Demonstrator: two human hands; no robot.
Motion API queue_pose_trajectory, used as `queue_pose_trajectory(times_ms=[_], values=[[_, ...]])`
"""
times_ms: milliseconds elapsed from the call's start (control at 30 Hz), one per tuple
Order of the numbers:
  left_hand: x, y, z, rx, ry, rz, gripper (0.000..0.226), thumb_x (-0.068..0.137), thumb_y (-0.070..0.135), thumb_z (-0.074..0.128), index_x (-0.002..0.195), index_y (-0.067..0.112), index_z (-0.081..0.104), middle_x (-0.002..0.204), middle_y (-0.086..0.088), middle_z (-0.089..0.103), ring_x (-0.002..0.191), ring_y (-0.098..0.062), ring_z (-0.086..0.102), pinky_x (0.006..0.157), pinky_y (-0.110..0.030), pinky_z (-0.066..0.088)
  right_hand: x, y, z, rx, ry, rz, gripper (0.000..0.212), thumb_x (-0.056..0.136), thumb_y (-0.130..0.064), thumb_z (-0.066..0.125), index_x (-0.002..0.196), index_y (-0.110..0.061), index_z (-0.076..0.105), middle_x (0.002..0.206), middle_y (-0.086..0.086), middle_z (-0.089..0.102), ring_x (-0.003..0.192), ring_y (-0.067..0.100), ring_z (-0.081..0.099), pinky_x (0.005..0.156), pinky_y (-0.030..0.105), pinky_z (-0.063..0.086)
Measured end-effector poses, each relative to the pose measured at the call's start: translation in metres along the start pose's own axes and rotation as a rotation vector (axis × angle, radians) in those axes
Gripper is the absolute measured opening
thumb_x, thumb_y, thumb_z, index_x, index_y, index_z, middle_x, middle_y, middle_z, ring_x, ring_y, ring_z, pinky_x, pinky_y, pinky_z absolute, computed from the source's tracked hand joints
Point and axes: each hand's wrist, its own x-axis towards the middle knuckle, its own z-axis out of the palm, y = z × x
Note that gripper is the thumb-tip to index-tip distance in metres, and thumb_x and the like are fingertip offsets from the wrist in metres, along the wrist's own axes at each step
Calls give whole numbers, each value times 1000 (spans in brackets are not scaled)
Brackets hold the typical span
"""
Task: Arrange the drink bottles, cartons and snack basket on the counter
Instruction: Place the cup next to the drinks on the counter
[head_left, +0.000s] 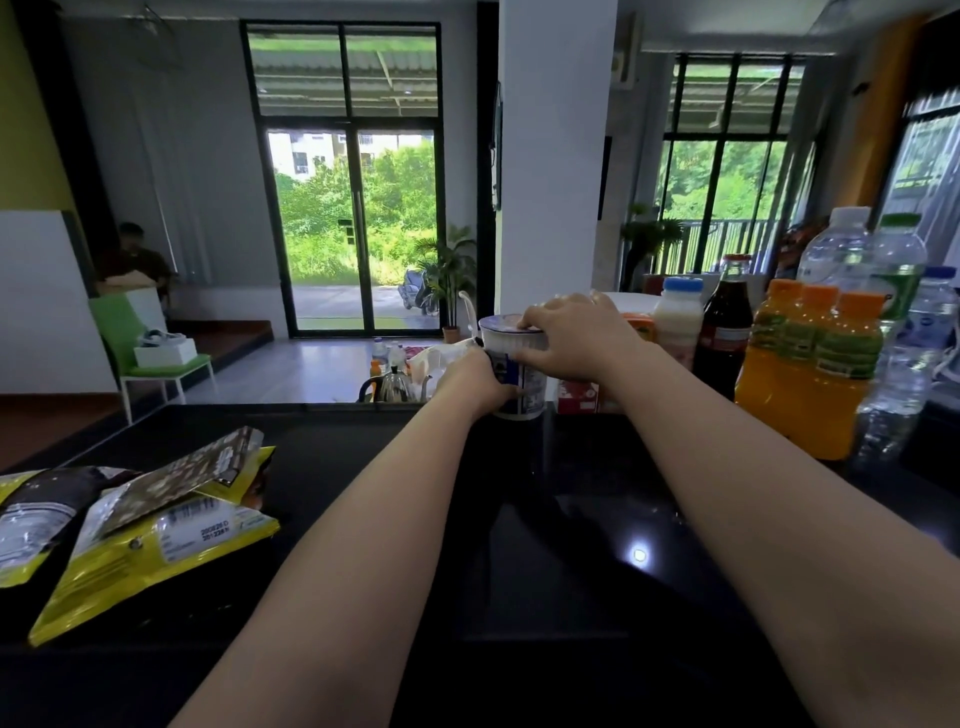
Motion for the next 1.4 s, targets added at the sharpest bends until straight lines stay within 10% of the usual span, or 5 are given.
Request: queue_pose_trajectory(times_ms=[400, 800, 1400], values=[[-3, 6, -1, -107, -64, 42, 34, 87, 13, 63, 119, 4, 56, 116, -14, 63, 110, -27, 58, 80, -28, 42, -6, 5, 6, 54, 10, 56, 52, 93, -60, 39, 138, -34, 47, 128, 5, 59, 114, 29, 55, 92, 46, 47], [-5, 14, 3, -266, -112, -65, 80, 92, 19, 59, 151, 3, 8, 144, -18, 43, 131, -31, 45, 109, -45, 37, -14, 7, 6, 134, 59, 67, 49, 93, -51, 50, 132, -22, 53, 127, 7, 58, 112, 26, 57, 91, 44, 47], [-73, 4, -37, 313, 1, 62, 70, 100, 35, 43, 154, 8, 6, 161, -14, 5, 149, -31, 7, 119, -45, 17, -54, -27, -17, 197, 240, 92, 48, 95, -45, 47, 132, -16, 51, 130, 9, 57, 119, 28, 50, 101, 40, 37]])
